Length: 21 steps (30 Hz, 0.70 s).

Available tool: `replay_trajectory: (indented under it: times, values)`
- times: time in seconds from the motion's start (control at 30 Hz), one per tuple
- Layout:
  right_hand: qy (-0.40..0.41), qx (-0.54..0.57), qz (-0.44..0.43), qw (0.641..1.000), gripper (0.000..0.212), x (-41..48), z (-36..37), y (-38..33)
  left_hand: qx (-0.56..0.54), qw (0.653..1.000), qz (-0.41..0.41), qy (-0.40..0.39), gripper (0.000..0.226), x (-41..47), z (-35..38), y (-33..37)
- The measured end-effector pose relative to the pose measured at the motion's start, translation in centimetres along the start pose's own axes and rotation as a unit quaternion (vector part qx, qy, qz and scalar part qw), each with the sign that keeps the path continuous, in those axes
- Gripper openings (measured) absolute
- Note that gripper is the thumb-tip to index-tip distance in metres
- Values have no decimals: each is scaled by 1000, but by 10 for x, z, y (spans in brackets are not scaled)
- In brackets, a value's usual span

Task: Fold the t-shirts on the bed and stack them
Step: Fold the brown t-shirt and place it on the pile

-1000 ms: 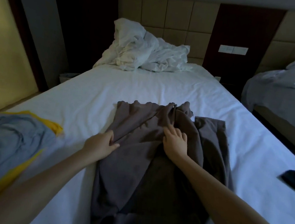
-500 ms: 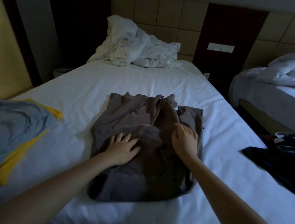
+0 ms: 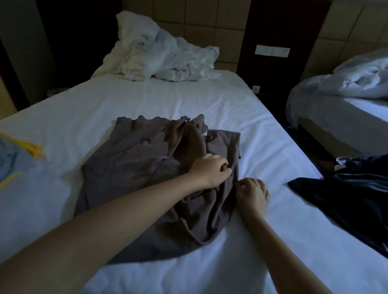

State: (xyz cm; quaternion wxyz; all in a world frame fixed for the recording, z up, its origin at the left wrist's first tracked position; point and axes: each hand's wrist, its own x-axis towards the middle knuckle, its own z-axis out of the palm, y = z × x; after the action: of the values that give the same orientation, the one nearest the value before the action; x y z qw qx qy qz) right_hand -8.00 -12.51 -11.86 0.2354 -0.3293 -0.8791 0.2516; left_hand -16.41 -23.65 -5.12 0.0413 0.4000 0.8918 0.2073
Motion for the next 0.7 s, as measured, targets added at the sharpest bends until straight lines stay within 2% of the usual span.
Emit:
replay_trajectory:
  times: [0.07, 0.13, 0.23, 0.3, 0.37, 0.4, 0.47, 0.5, 0.57, 0.6, 0.63, 0.7]
  values:
    - [65, 62, 73, 993, 29, -6, -5, 3, 53, 997, -20, -48, 51, -11, 26, 2]
    - [110, 73, 128, 983, 34, -16, -10, 8, 102, 993, -12, -56, 55, -30, 50, -2]
    - [90, 27, 141, 986, 28, -22, -11, 15, 94, 993, -10, -71, 51, -28, 56, -4]
    - [77, 34, 136, 987, 29, -20, -11, 17, 52, 998, -15, -38, 38, -10, 43, 2]
    - [66, 47, 124, 989, 31, -18, -9, 17, 23, 999, -1, 45, 28, 13, 28, 11]
    - [59, 41, 111, 991, 34, -18, -9, 17, 2, 998, 5, 70, 26, 28, 23, 17]
    - [52, 22, 70, 996, 33, -18, -5, 19, -49, 996, 1, 73, 30, 63, 22, 30]
    - [57, 25, 40, 997, 26, -18, -3, 20, -69, 996, -10, 58, 38, 80, 25, 37]
    - [76, 67, -52, 993, 18, -21, 0, 23, -68, 995, -68, 0, 67, 104, 33, 52]
    - [80, 94, -114, 986, 25, -23, 1, 25, -53, 992, -106, -33, 81, 111, 41, 55]
    - [77, 118, -165, 976, 34, -24, 2, 25, -34, 989, -137, -47, 86, 114, 48, 55]
    - [68, 148, -209, 964, 45, -25, 2, 24, 7, 984, -177, -15, 65, 113, 57, 47]
